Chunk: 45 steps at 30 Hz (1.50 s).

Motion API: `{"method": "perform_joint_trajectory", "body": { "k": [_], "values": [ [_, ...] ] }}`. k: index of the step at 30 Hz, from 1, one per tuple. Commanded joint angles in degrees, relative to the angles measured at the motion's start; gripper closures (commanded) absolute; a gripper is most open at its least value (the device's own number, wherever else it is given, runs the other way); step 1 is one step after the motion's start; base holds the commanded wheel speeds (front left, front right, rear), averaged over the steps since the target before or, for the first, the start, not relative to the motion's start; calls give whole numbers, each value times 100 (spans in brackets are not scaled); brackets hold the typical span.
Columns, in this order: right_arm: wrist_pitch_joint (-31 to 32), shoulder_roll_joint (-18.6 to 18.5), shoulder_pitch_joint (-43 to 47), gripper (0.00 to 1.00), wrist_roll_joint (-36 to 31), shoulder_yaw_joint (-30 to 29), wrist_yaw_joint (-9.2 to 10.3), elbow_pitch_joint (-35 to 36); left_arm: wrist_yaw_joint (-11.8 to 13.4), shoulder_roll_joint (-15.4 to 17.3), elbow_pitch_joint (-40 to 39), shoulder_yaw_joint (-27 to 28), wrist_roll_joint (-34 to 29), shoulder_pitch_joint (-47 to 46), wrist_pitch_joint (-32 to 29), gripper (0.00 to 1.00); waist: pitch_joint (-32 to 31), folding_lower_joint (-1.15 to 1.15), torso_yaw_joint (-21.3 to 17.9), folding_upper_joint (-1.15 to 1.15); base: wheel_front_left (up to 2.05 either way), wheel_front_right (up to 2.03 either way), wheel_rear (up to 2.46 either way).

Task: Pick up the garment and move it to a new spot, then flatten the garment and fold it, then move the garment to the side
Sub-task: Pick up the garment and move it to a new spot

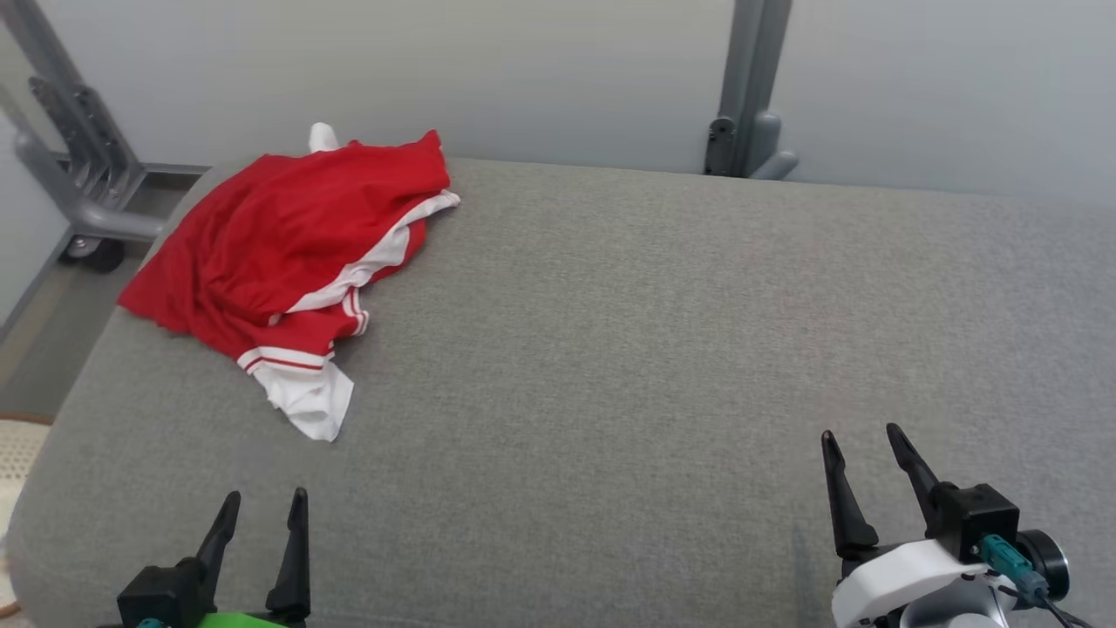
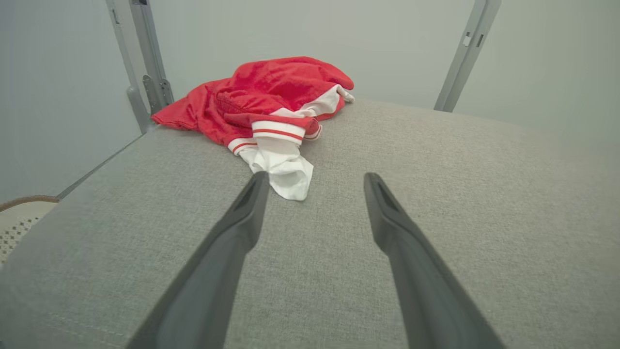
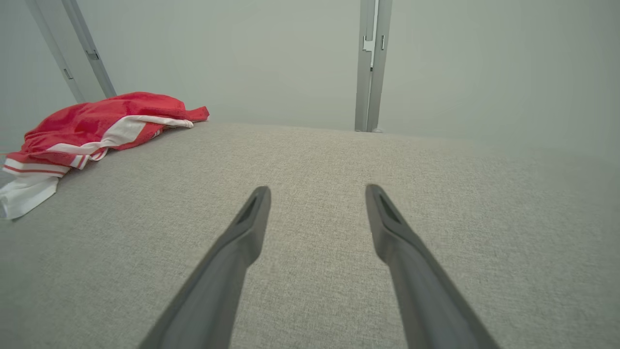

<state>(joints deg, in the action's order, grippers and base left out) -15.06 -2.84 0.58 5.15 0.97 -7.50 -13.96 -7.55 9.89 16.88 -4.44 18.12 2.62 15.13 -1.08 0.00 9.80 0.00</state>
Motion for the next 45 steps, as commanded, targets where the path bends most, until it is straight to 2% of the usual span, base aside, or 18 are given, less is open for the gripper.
{"method": "perform_joint_trajectory", "body": {
  "k": [1, 4, 10, 17, 20, 24, 36, 41, 45],
  "values": [
    [-19, -10, -9, 0, 35, 18, 2, -12, 12, 49, 4, 45, 11, 62, 4, 0, -36, 0, 506, 0, 0, 0, 0],
    [-19, -9, -74, 0, 64, 121, 2, -37, 12, 69, -10, 170, 30, 158, 3, 0, -58, 0, 757, 0, 0, 0, 0],
    [-19, -12, -109, 0, 112, 261, 2, -95, 12, 87, -59, 266, 14, 248, 4, 0, -62, 0, 962, 0, 0, 0, 0],
    [-19, -13, -164, 0, 64, 289, 2, -97, 12, 42, -126, 257, 70, 49, 4, 0, 152, 0, 771, 0, 0, 0, 0],
    [-19, -15, -195, 0, -23, 202, 2, -65, 12, 145, -86, -38, 139, -266, 3, 0, 355, 0, 718, 0, 0, 0, 0],
    [-19, -100, -410, 0, -148, 245, 2, 9, 12, 445, 175, -454, 393, -1162, -99, 0, 894, 0, 647, 0, 0, 0, 0],
    [-19, -442, -1597, 0, -366, 627, 2, 420, 12, 1184, 1242, -1272, 1446, -4608, -1240, 0, 3132, 0, 234, 0, 0, 0, 0],
    [-18, -394, -1907, 0, -309, 797, 2, 509, 12, 1391, 1944, -1555, 2045, -5549, -1730, 0, 3611, 0, -64, 0, 0, 0, 0],
    [-18, -341, -2033, 0, -323, 885, 2, 569, 12, 1528, 2276, -1642, 2344, -5940, -1847, 0, 3780, 0, -255, 0, 0, 0, 0]
  ]
}}
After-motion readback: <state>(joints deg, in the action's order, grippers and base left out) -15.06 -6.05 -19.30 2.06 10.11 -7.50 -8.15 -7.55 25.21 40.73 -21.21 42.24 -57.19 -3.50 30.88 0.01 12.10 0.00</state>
